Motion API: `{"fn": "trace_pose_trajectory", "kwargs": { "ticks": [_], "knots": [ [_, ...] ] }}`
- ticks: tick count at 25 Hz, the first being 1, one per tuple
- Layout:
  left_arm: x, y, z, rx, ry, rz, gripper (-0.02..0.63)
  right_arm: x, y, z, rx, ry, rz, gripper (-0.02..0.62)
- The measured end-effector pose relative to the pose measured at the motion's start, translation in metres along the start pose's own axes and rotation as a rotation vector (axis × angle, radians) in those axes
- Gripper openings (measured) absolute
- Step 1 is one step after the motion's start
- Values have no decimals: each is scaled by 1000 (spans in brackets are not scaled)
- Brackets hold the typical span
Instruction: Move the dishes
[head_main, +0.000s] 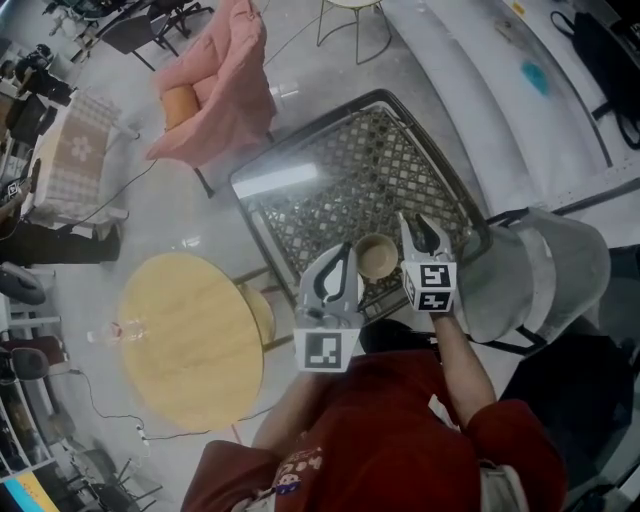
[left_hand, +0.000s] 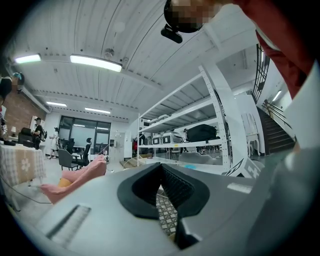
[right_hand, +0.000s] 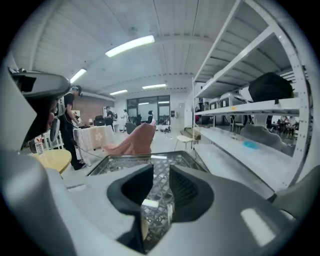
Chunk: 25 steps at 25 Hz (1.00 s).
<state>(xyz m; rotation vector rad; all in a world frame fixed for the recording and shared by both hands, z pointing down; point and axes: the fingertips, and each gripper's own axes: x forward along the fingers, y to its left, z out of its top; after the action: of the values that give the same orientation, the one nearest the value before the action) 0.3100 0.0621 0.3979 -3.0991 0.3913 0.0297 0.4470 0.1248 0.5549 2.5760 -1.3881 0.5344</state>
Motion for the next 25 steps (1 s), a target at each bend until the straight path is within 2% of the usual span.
{"fn": "trace_pose_trajectory", "kwargs": {
  "ticks": [4, 7, 12, 18, 25],
  "knots": [
    [-5, 0, 6, 1, -18, 0, 6, -25, 13, 41, -26, -195, 28, 89],
    [-10, 4, 11, -14, -41, 17, 6, -38, 27, 61, -51, -279, 69, 89],
    [-19, 10, 12, 8, -33, 37, 6, -47, 36, 78, -46, -326, 84, 89],
    [-35, 24, 18, 14, -54, 140, 6, -57, 47, 99, -33, -375, 141, 89],
    [-81, 82, 26, 29, -49, 279, 6, -60, 122, 139, -75, -444, 278, 89]
  ]
}}
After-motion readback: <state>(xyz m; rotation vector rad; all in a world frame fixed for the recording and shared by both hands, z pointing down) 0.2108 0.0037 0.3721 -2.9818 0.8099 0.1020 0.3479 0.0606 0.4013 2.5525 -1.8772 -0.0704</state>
